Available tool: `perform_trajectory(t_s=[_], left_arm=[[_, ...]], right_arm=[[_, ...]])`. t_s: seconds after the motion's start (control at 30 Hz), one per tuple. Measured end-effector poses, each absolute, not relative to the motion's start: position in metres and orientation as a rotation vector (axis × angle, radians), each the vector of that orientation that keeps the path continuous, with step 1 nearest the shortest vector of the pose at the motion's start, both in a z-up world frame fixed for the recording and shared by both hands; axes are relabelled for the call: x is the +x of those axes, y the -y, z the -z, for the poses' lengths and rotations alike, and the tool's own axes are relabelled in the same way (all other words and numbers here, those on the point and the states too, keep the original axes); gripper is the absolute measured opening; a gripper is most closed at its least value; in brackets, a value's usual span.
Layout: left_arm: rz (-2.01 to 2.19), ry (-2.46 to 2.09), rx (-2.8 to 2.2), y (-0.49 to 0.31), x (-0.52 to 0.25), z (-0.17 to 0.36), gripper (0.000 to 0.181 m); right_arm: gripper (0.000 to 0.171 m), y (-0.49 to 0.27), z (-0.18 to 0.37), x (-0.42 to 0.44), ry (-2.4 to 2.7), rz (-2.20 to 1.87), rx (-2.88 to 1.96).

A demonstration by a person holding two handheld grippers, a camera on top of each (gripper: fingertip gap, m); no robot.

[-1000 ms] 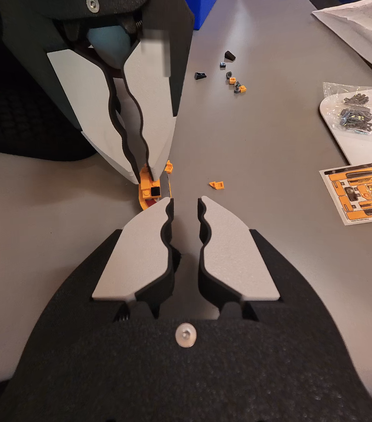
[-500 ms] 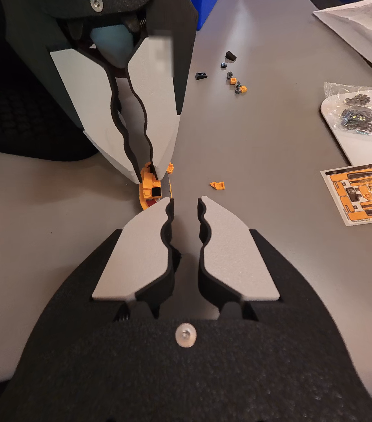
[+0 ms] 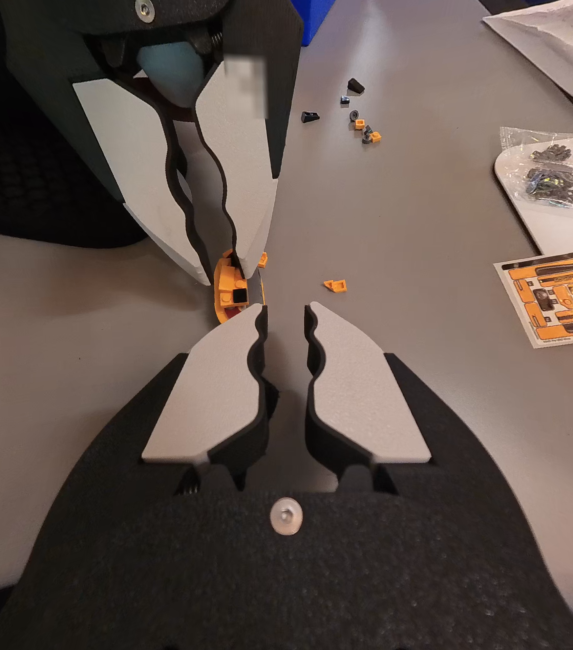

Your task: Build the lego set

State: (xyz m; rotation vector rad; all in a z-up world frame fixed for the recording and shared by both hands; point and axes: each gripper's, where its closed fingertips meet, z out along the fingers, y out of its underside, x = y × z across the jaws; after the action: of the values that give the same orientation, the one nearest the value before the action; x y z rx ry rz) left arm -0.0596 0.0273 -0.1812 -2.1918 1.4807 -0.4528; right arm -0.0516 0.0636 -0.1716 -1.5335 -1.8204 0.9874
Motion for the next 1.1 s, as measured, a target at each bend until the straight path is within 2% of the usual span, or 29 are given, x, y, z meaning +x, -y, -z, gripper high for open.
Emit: perform_trajectory(t_s=[0.47,0.83,1.1], left_arm=[[0.467,-1.465,-2.173,-0.028,-0.061,0.173,0.017],[0.515,-1.283,-2.020,-0.043,-0.075,0.139,0.025],[0.691,-1.134,-1.933,-0.037,-0.084,0.164,0.035]], right_arm=[[0.020,-0.063,0.171,-0.052,1.822,-0.988,-1.532],[0.019,-0.065,0.170,-0.051,1.807,-1.002,-1.540],[0.019,-0.064,0.173,-0.052,1.804,-1.025,-1.551]])
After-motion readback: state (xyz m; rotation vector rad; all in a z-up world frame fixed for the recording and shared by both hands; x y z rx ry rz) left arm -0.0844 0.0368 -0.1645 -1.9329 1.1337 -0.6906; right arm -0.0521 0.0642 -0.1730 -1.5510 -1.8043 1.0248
